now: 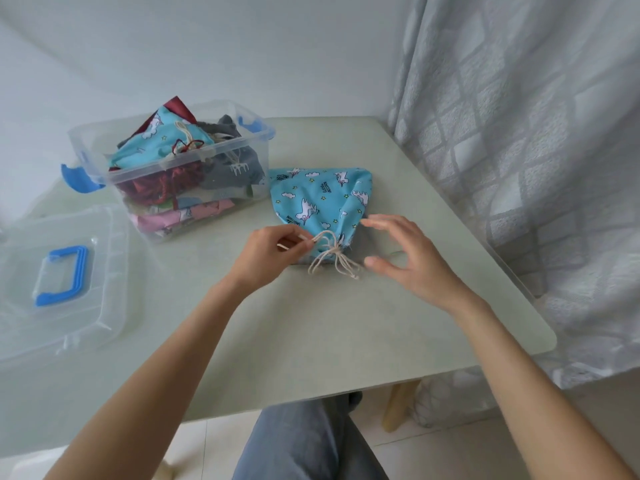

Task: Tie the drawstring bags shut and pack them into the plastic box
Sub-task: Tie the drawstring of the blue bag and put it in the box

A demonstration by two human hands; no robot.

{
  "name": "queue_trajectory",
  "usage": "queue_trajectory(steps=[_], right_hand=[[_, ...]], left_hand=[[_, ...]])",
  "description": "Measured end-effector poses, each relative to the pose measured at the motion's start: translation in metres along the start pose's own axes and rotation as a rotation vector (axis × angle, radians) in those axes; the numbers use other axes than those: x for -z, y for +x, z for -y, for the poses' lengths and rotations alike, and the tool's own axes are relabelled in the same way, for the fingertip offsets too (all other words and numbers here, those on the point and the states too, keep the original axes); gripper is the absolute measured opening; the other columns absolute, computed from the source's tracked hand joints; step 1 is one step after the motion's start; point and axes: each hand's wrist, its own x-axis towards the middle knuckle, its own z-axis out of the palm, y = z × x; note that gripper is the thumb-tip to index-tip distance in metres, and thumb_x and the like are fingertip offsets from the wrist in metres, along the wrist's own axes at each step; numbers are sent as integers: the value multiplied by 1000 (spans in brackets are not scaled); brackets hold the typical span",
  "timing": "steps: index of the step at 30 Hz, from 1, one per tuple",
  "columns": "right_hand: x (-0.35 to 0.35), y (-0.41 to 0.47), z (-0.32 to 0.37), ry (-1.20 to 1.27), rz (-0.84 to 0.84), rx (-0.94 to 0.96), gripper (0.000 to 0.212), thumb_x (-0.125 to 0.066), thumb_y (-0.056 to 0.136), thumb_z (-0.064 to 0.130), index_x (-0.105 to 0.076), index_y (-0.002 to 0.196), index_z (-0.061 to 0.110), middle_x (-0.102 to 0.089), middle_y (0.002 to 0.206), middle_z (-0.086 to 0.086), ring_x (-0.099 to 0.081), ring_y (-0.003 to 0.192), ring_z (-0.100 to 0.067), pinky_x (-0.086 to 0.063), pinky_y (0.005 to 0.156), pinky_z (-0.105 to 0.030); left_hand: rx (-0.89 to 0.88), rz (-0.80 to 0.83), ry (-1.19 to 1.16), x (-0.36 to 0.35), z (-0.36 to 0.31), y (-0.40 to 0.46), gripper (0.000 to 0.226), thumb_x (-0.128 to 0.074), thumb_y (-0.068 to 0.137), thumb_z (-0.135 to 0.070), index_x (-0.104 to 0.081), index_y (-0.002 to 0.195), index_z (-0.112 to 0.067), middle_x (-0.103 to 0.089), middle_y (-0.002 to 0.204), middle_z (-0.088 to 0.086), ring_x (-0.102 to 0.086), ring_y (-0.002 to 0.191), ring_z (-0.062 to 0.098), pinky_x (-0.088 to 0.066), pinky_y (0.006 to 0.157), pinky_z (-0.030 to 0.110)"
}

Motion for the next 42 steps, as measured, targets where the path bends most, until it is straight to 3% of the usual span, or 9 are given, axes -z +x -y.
queue_trajectory(steps=[5, 10, 13, 18, 20, 23, 27, 34, 42], right_hand=[[-17, 52, -7, -408, 178, 228, 76, -76, 71, 44, -42, 137, 30, -52, 131, 5, -35, 128, -17, -21, 107, -29], [-10, 107, -14, -114, 142, 214, 18, -72, 80, 29, -68, 94, 19, -58, 83, 23, -51, 83, -8, -37, 76, -23], [1, 147, -27, -43, 11, 148, 15, -71, 82, 22, -67, 93, 12, -64, 89, 9, -56, 85, -6, -41, 78, -16], [-12, 211, -67, -137, -29, -63, 23, -57, 93, 24, -55, 103, 3, -64, 104, -11, -60, 96, -26, -44, 79, -34], [-24, 224, -84, -234, 46, -133, 30, -50, 96, 30, -51, 111, 4, -60, 109, -12, -56, 100, -29, -39, 77, -32], [-31, 226, -102, -222, 269, -225, 58, -43, 93, 49, -28, 141, 21, -47, 135, -13, -47, 122, -30, -38, 101, -44], [-29, 229, -111, -278, 405, -231, 75, -55, 86, 53, -17, 147, 30, -42, 145, -9, -43, 129, -30, -36, 105, -45], [-30, 239, -96, -457, 204, -152, 36, -62, 87, 36, -59, 121, 23, -62, 118, -3, -53, 111, -25, -39, 89, -38], [26, 218, -52, -293, -187, -34, 21, -66, 84, 27, -62, 102, 18, -56, 94, 5, -54, 86, -16, -42, 71, -31]], left_hand=[[-8, -27, -173, 3, -11, 14, 7, -64, 87, -18, -67, 86, -24, -66, 76, -10, -60, 65, 2, -49, 66, 15], [-5, -132, -74, 20, 1, 34, 11, -59, 90, -29, -68, 96, -31, -69, 90, -11, -61, 79, -3, -51, 74, 16], [51, -180, 25, 29, 15, 51, 29, -63, 84, -41, -62, 112, -31, -64, 111, -11, -61, 95, 2, -53, 83, 27], [109, -85, 347, 13, 27, 86, 74, -69, 78, -45, -35, 140, -24, -43, 136, 5, -48, 120, 20, -40, 96, 32], [127, -61, 406, 6, 29, 99, 75, -67, 80, -41, -28, 143, -28, -41, 136, 6, -46, 120, 23, -40, 94, 33], [138, -3, 522, 1, 34, 113, 67, -63, 83, -40, -29, 140, -37, -41, 137, 1, -46, 120, 23, -46, 88, 36], [142, 68, 646, 0, 42, 122, 53, -57, 86, -44, -37, 136, -39, -46, 135, -5, -46, 121, 20, -45, 89, 37], [88, -66, 649, 1, 40, 130, 33, -50, 94, -33, -53, 126, -34, -57, 125, -4, -56, 109, 24, -45, 80, 33], [-158, -368, 294, 14, 3, 131, 22, -54, 93, -22, -67, 110, -27, -65, 111, -6, -63, 93, 19, -51, 72, 32]])
